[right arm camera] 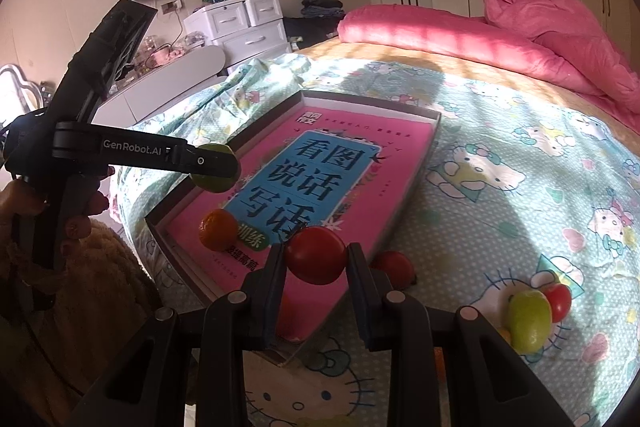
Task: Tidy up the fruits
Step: 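Carry the green mango over the tray with the left tool while the right tool carries the tomato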
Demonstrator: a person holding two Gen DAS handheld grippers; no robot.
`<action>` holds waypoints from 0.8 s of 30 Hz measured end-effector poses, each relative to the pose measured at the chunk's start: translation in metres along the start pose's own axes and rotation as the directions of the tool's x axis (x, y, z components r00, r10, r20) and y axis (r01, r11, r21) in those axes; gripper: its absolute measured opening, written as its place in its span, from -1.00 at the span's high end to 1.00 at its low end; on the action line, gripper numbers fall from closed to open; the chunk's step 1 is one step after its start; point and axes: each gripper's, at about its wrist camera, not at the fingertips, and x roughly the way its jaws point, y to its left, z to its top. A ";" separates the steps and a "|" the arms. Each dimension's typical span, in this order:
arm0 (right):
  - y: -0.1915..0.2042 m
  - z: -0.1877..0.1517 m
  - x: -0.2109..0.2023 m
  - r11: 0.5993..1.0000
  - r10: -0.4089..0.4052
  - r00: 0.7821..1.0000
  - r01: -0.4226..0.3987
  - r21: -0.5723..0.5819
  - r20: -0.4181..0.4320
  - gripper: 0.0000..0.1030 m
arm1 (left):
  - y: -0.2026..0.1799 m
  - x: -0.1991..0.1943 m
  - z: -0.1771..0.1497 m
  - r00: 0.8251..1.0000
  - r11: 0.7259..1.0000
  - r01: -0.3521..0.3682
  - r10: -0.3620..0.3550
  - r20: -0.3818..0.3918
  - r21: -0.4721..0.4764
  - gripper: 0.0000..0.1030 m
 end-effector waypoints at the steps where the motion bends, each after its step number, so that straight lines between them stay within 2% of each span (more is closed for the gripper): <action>1: 0.001 0.000 0.001 1.000 0.005 1.000 -0.005 0.001 -0.003 0.40 | 0.002 0.001 0.000 1.000 1.000 -0.004 0.004 -0.002 -0.002 -0.14; 14: -0.001 -0.003 0.009 1.000 0.015 0.999 -0.015 0.018 -0.034 0.40 | 0.017 0.018 0.000 0.999 0.999 -0.041 0.041 -0.023 -0.015 -0.14; 24: 0.001 0.001 0.024 0.999 0.027 0.998 -0.025 0.042 -0.054 0.40 | 0.012 0.026 -0.004 0.998 0.999 -0.040 0.040 -0.042 0.011 -0.14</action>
